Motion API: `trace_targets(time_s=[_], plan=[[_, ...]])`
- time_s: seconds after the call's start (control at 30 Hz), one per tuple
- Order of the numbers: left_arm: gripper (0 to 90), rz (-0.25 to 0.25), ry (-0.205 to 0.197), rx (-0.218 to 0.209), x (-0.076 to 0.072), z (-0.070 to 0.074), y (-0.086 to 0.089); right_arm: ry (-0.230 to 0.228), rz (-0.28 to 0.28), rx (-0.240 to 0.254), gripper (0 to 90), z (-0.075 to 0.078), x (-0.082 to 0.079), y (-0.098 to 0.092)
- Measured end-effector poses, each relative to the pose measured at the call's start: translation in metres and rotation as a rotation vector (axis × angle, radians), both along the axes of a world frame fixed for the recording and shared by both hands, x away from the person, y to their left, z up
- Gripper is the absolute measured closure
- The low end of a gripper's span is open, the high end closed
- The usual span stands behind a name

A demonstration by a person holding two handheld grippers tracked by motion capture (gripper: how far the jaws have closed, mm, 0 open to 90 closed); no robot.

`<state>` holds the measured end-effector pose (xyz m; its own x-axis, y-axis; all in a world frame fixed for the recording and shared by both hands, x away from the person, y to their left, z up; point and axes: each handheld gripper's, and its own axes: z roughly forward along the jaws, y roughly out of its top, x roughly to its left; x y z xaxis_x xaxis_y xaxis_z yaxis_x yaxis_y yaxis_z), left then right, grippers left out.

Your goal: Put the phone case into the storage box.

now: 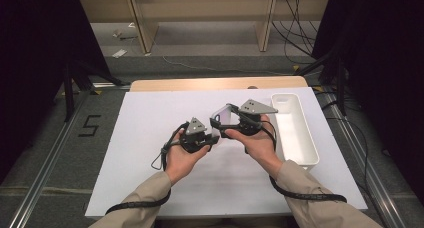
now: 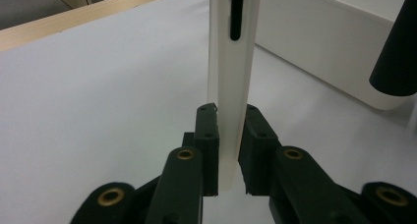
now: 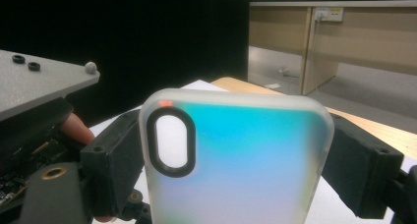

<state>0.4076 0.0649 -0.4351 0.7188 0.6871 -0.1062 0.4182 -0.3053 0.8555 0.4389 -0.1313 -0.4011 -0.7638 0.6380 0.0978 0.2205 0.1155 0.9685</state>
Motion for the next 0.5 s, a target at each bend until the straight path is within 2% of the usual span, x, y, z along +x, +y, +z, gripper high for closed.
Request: trace_targets(time_s=[0.23,0.37,0.5], plan=[[60.4,-0.020,-0.009,-0.008,0.0010,-0.0027,0.0008,-0.001,-0.003,0.008,17.9,0.0029,0.0004,-0.0027],[42.9,-0.036,-0.023,-0.012,0.0007,-0.0022,0.0009,-0.002,-0.010,0.010,17.9,0.0040,0.0013,-0.0053],[20.5,-0.045,-0.040,0.033,-0.0005,-0.0010,0.0031,-0.005,-0.017,0.010,17.9,0.0060,0.0014,-0.0074]])
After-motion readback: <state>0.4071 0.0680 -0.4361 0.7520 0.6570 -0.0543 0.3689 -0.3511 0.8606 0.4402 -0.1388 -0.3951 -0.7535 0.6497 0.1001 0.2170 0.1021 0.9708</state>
